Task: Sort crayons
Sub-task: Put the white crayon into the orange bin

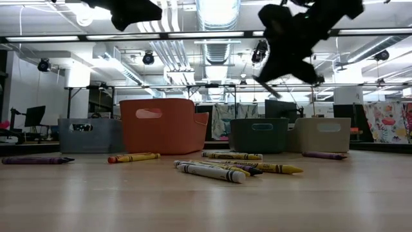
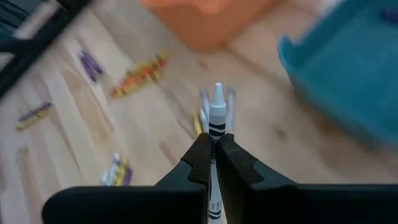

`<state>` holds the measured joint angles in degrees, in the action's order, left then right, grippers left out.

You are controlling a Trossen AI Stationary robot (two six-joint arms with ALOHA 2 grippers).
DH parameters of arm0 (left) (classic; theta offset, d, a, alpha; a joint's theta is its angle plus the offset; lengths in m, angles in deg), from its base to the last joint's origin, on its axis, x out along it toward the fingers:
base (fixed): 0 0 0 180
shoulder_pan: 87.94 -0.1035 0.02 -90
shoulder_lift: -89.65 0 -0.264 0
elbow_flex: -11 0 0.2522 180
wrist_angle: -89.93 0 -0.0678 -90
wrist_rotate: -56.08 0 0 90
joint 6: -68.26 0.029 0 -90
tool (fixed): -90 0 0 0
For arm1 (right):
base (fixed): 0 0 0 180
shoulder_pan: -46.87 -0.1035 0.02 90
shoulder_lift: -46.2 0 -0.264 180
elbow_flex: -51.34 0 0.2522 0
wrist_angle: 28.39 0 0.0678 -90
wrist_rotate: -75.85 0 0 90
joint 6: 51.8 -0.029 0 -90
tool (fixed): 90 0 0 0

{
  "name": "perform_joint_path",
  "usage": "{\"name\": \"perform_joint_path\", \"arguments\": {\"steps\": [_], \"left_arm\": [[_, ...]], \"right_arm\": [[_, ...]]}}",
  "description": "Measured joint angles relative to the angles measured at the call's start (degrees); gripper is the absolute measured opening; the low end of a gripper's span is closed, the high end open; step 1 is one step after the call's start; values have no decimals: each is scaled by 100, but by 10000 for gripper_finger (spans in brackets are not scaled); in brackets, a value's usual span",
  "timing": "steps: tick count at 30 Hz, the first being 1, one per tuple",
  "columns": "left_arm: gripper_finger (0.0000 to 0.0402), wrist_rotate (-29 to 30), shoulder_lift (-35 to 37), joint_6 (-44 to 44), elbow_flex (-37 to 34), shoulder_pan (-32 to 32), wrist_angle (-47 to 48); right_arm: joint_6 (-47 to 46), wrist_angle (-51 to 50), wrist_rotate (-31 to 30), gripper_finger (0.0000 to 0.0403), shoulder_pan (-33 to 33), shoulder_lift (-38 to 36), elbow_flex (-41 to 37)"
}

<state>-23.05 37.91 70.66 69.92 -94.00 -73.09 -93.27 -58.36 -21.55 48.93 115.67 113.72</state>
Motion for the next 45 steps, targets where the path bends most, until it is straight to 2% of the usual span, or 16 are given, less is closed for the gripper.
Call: {"name": "perform_joint_path", "arguments": {"steps": [6,10,15,17,25,37,45], "left_arm": [[91,1,36,-45,0,208,-6],[91,2,50,-61,0,269,-3],[91,2,120,-61,0,270,1],[91,4,182,-61,0,270,4],[91,4,534,-1,-2,270,54],[91,7,981,50,-2,270,331],[91,9,1149,50,-2,270,398]], "right_arm": [[1045,907,420,10,715,100,2],[1572,1678,517,11,996,184,7],[2069,2800,971,11,1326,394,9],[2273,2920,1092,11,1443,519,122],[3319,2681,1212,11,1675,1441,1292],[4587,630,1198,11,1933,3301,3932],[5086,-290,1194,11,2062,4219,5256]]}}
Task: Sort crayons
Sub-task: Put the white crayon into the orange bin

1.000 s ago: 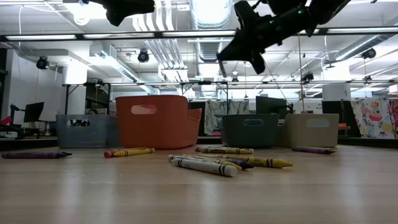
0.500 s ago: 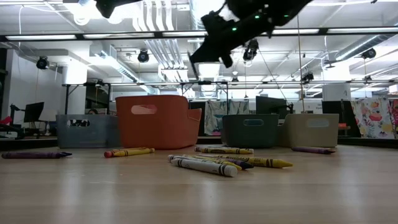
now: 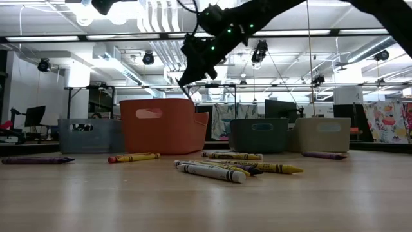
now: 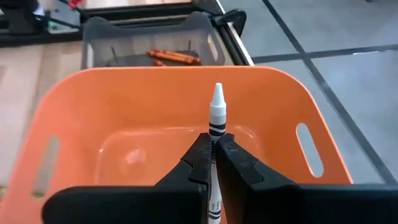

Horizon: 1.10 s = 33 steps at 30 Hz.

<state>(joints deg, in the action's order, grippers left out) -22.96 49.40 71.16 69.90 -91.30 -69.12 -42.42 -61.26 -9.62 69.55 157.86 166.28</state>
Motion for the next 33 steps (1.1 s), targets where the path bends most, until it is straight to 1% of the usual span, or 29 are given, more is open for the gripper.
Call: {"name": "perform_joint_path", "arguments": {"steps": [9,13,26,33], "left_arm": [[91,0,59,1,0,0,76],[91,1,59,69,0,0,95],[91,2,59,107,0,-1,119],[91,3,55,105,0,-1,157]], "right_arm": [[309,-614,40,11,10,871,1119],[347,-676,46,11,13,1197,1394],[511,-765,61,11,13,1793,1460],[540,-757,44,11,8,1877,1393]]}}
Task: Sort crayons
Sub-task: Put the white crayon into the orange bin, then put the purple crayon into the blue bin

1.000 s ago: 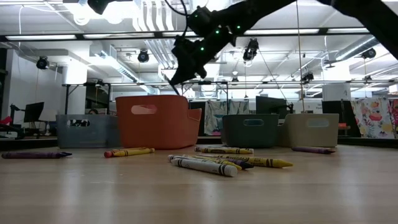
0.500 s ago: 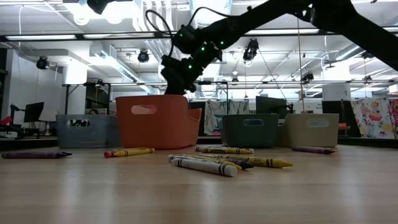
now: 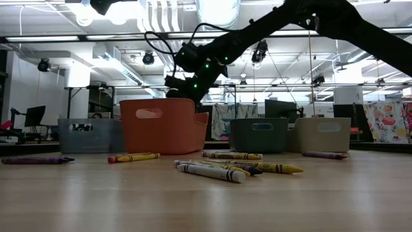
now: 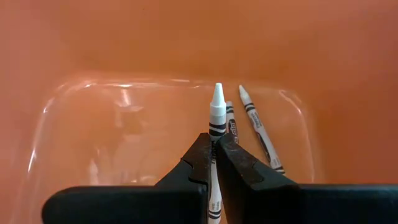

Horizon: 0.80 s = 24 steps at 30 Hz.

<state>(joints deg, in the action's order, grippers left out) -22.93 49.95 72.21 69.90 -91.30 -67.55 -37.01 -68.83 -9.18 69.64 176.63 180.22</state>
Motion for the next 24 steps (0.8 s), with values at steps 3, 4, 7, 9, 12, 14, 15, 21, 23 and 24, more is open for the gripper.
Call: {"name": "perform_joint_path", "arguments": {"steps": [3,4,7,9,12,14,15,21,23,24], "left_arm": [[91,1,-2,0,0,0,8],[91,1,-3,0,0,-2,10],[91,2,-19,1,0,0,10],[91,3,-25,0,0,-2,12],[91,4,-33,0,0,-2,36],[91,4,-39,0,0,0,38],[91,4,-39,0,0,-1,36],[91,4,-59,-67,0,-1,107],[91,4,-95,-168,0,-2,190],[91,4,-122,-232,0,1,238]], "right_arm": [[-74,-8,-2,11,0,0,-16],[-90,-8,-1,12,0,0,-16],[-80,-4,-2,22,0,0,-16],[-82,-8,-2,35,0,0,-16],[-176,-4,-4,58,0,0,-16],[-213,-4,-4,74,0,0,-16],[-223,-5,-4,81,2,0,-16],[-334,-77,-6,112,0,-102,-4],[-354,-183,-12,116,-17,-188,67],[-358,-247,-19,118,-31,-257,84]]}}
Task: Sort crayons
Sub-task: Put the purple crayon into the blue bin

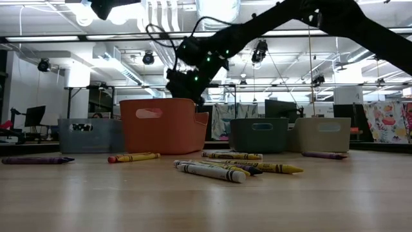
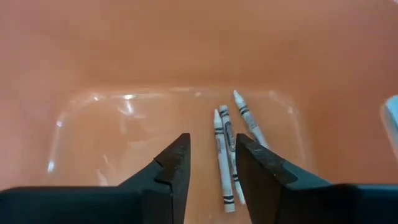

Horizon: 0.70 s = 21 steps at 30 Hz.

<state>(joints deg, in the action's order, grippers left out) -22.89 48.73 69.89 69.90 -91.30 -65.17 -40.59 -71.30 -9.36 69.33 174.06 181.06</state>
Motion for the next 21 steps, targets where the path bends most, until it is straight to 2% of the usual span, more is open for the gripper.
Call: {"name": "perform_joint_path", "arguments": {"steps": [13,21], "left_arm": [[91,-7,-479,-1091,-7,0,941],[91,-7,-825,-1783,-7,323,1388]], "right_arm": [[-16,-1630,12,97,-391,-1361,-20],[-286,-2530,12,83,-729,-2342,-527]]}}
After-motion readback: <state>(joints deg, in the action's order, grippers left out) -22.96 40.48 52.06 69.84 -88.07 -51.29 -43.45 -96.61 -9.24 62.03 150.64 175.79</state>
